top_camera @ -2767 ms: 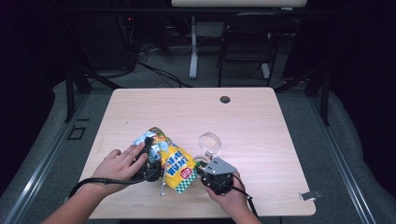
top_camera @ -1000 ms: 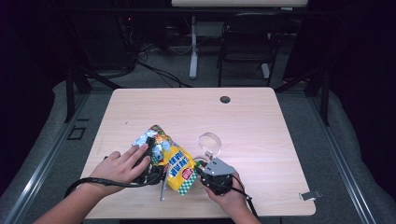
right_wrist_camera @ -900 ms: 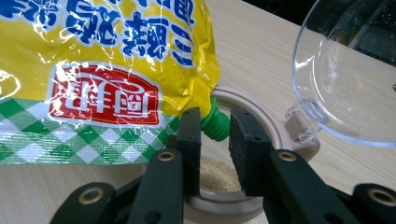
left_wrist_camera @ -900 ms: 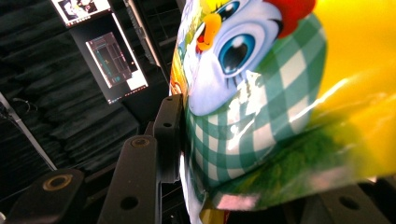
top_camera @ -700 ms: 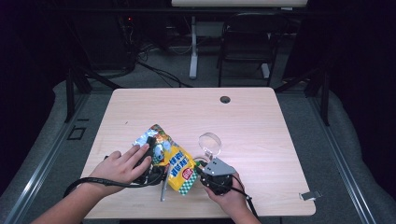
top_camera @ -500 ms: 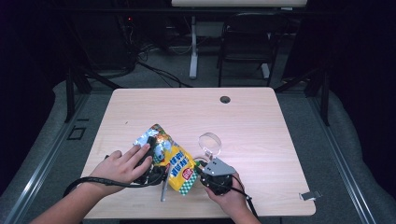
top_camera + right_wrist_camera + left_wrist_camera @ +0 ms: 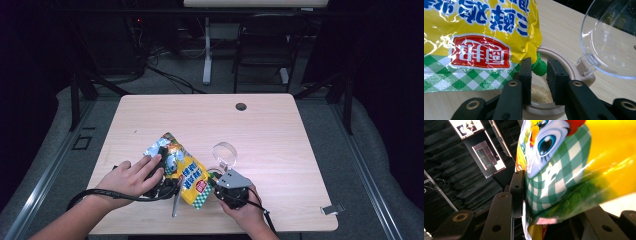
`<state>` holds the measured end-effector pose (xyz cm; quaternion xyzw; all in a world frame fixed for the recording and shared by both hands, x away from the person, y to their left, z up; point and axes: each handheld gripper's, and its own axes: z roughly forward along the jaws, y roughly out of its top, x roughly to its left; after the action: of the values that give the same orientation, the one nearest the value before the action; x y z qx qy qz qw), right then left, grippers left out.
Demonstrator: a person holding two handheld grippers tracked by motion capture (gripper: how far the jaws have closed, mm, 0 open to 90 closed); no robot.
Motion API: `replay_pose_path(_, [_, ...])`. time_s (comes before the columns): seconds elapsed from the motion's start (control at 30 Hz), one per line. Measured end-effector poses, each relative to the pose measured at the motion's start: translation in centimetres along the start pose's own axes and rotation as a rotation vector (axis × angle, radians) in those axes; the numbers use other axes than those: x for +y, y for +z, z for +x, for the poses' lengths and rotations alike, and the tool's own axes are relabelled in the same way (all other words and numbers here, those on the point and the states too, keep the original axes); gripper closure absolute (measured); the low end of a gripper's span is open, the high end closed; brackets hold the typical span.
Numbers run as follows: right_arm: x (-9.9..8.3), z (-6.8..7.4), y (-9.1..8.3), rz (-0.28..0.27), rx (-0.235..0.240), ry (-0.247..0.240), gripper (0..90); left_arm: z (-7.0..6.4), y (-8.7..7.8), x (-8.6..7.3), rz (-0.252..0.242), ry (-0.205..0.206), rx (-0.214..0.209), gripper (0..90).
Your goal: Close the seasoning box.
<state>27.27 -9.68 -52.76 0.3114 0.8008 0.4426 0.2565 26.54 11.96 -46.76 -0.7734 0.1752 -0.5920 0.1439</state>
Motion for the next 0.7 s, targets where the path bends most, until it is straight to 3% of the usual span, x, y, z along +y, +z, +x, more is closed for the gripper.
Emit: replay_pose_path(0.7, [-0.02, 0.02, 0.04, -0.002, -0.002, 0.001, 74.0, 0.60, -0.23, 0.14, -0.007, 0.038, -0.002, 67.1])
